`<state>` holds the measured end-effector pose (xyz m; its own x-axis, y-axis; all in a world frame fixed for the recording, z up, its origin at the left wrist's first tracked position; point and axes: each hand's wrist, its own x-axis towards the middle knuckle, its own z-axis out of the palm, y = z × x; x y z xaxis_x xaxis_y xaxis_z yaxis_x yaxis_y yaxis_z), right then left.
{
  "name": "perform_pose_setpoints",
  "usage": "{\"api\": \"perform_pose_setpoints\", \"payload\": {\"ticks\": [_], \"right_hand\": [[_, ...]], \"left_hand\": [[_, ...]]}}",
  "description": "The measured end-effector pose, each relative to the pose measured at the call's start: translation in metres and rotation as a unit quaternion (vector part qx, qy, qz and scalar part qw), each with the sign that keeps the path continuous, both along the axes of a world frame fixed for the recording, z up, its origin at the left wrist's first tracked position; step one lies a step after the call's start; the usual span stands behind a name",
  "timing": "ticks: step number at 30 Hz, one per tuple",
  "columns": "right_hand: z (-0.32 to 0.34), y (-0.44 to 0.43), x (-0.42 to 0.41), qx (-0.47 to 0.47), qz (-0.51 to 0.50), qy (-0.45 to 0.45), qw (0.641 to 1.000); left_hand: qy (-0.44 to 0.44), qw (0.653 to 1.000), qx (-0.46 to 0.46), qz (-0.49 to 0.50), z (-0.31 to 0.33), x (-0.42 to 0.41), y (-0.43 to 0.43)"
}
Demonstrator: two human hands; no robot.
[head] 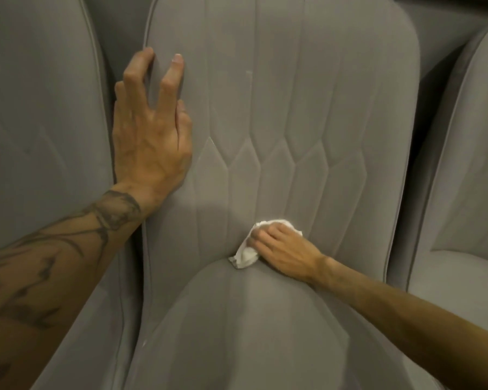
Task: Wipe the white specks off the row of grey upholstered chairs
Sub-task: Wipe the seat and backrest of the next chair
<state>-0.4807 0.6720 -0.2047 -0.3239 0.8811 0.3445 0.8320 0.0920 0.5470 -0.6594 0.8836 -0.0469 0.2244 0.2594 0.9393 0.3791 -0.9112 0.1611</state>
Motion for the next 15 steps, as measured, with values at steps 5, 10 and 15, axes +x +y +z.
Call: {"api": "perform_pose_setpoints", "payload": {"ticks": [5,10,15], "right_hand": [[0.048,0.032,0.009,0.179,-0.045,0.16,0.97],[0.006,0.023,-0.015,0.088,-0.014,0.108,0.99],[0.048,0.033,-0.012,0.113,-0.007,0.129,0.985]], "left_hand": [[-0.007,1.0,0.003,0.0,0.0,0.001,0.002],[-0.006,1.0,0.001,-0.008,0.0,0.0,0.001],[-0.007,1.0,0.002,-0.008,0.0,0.001,0.002]]}}
